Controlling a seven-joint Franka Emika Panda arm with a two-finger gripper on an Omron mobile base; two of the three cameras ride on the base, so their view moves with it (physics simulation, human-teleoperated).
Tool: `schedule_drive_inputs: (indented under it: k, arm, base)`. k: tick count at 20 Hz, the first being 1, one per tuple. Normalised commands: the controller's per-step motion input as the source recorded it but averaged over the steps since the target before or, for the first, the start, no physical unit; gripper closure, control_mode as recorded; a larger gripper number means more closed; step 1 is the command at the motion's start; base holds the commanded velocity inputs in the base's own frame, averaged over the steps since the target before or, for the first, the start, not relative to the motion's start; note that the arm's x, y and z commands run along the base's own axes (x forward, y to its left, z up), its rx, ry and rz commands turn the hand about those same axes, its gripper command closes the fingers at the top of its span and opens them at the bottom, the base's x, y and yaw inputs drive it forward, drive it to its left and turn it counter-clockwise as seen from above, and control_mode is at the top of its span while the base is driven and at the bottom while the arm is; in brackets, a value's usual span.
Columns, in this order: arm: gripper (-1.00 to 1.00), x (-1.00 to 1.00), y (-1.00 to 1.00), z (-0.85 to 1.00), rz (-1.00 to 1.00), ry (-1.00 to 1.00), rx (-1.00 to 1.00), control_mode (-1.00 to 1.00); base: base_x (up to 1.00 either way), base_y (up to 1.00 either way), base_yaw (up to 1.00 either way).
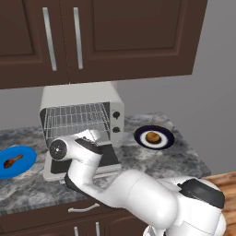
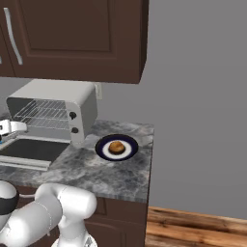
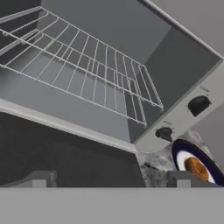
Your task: Open the toaster oven door. Place the bread on the bottom rack in the toaster oven and place the chicken drumstick on the top rack.
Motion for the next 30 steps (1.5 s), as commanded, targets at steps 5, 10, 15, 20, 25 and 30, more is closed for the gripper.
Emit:
schedule_drive_inputs:
  k: [5,10,15,20,25,30]
  arm:
    - [-1.0,0.24,0.0,-0.06,-0.03,-0.04,0.0,-1.0]
    - [-1.0,0.33,0.0,0.0,-0.1,0.08,0.0,-1.0]
    - [-1.0,0.32,0.03,-0.08,-0.1,0.1,0.01,-1.0]
    - [-1.0,0.23,0.05,-0.16,-0.01,0.02,0.0,-1.0]
    - [-1.0,0.17,0.16,-0.17,-0.01,0.0,0.0,-1.0]
    - [-1.0,0.16,0.14,-0.1,-0.02,0.0,-0.01,-1.0]
  base:
    - [0.0,0.0,0.0]
    - [0.0,0.0,0.0]
    - [0.0,0.0,0.0]
    - [0.0,0.0,0.0]
    - [0.0,0.0,0.0]
    - [0.0,0.0,0.0]
